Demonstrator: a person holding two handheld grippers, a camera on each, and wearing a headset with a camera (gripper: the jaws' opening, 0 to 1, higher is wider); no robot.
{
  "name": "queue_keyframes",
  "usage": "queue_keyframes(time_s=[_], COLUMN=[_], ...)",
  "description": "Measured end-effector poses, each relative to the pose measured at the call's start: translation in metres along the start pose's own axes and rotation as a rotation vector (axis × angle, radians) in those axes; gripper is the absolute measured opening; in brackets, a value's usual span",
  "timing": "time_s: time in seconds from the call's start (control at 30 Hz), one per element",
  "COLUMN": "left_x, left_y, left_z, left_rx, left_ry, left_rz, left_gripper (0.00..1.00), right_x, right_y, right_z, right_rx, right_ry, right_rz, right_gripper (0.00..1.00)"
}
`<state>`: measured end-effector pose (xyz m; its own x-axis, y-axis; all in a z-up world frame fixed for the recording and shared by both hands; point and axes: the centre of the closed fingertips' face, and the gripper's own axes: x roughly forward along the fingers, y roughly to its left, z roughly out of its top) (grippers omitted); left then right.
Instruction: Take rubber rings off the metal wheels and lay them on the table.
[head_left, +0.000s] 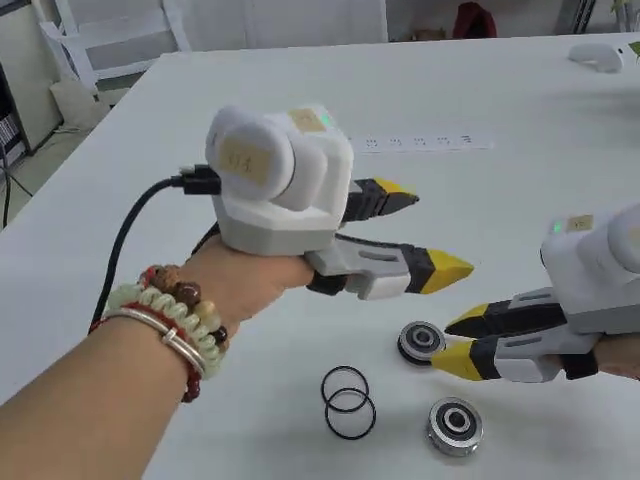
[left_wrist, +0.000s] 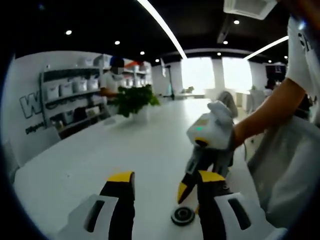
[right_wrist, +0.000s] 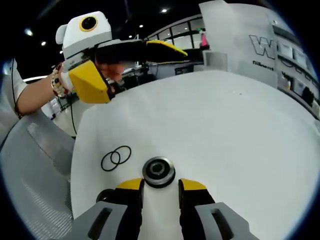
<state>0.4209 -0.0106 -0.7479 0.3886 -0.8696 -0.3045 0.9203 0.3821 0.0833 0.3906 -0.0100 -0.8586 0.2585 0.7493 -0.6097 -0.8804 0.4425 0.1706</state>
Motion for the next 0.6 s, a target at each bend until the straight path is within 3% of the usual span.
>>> queue_keyframes(time_s=[0.07, 0.13, 0.23, 0.3, 0.37, 0.4, 0.6], left_x=[0.001, 0.004, 0.006, 0.007, 0.008, 0.009, 0.015], left_y=[-0.002, -0.003, -0.007, -0.008, -0.008, -0.009, -0.023], left_z=[-0.013, -0.024, -0.042, -0.047, -0.053, -0.055, -0.078], left_rx=[-0.049, -0.047, -0.009, -0.005, 0.057, 0.053, 0.095], left_ry=[0.014, 0.036, 0.093, 0.101, 0.100, 0.107, 0.180], left_rz=[-0.011, -0.010, -0.027, -0.030, -0.012, -0.016, -0.065], left_gripper=[0.48, 0.48, 0.45, 0.43, 0.41, 0.40, 0.34], right_x=[0.001, 0.001, 0.002, 0.002, 0.002, 0.002, 0.003], right_y=[0.000, -0.002, -0.003, -0.002, -0.003, -0.003, -0.001], right_z=[-0.001, -0.002, -0.005, -0.005, -0.004, -0.003, -0.003], right_rx=[0.002, 0.007, 0.003, -0.002, -0.005, -0.007, -0.020], right_ry=[0.001, 0.000, 0.008, 0.008, 0.001, 0.000, -0.001], right_rz=[0.002, 0.005, 0.006, 0.008, 0.010, 0.009, 0.016], right_gripper=[0.25, 0.25, 0.24, 0.23, 0.22, 0.22, 0.21])
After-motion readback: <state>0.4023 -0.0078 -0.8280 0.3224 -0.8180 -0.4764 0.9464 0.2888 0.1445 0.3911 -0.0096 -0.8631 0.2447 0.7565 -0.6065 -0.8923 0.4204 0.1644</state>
